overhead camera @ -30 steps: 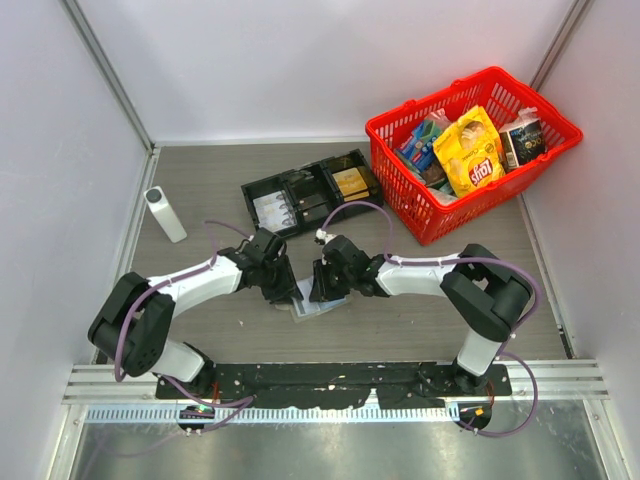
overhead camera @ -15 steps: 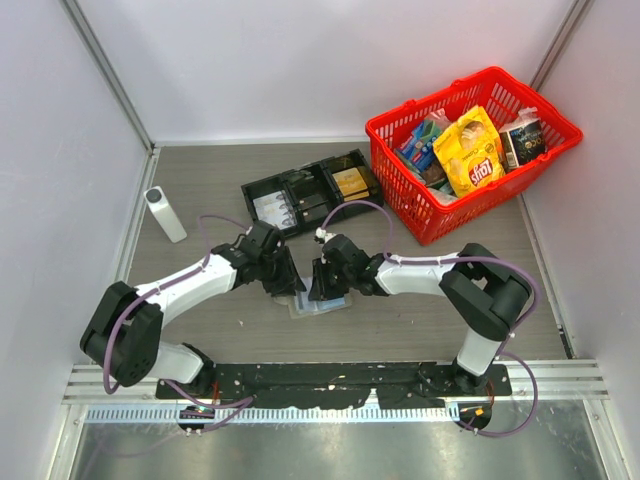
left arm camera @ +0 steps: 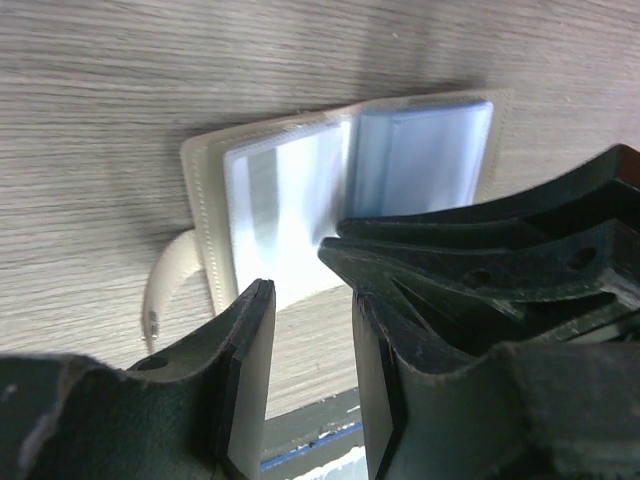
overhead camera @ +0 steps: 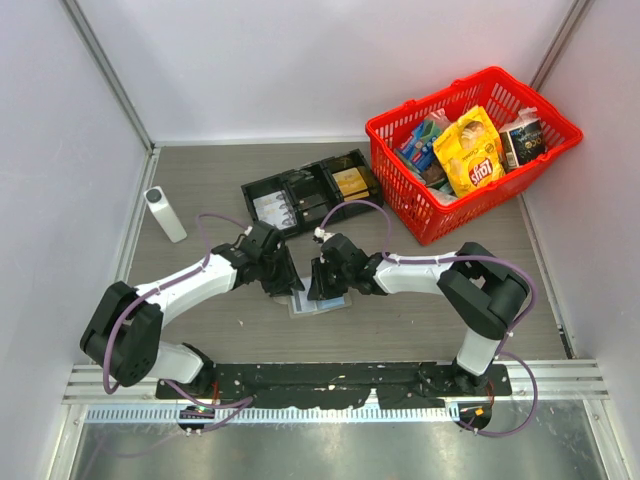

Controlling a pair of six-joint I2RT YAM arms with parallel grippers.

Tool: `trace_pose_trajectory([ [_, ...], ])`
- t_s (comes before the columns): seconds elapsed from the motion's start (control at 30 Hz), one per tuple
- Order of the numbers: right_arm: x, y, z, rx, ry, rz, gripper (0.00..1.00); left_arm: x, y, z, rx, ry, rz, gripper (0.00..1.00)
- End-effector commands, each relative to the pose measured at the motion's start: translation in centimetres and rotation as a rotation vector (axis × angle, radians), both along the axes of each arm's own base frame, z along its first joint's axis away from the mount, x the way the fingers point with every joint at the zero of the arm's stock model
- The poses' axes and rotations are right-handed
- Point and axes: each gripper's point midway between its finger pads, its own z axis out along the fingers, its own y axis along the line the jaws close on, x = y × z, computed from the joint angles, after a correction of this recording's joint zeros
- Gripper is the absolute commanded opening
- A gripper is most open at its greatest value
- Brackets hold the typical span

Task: Take the credit cards out of the card holder
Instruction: Remove the credit card from the card holder.

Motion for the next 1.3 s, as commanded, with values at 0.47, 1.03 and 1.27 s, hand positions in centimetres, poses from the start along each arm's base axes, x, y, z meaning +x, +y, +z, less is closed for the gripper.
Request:
trace_pose_trajectory([
  [0.47,0.3,-0.1,-0.3,-0.017,-0.013,-0.007,0.24,1.8,0.6,-1.8,0.090,-0.038,0.007,0.43],
  [1.03,0.5,0.2,-0.2,-0.013,-0.018,-0.001,0.24,2.4,-1.7,1.2,-0.026,-0.078,-0.040,0.38],
  [1.27,0.6,0.2,-0.3,-0.014,-0.018,-0.002,0.24,2.4,-1.7,2.0,-0.033,-0.090,-0.041,0.33],
])
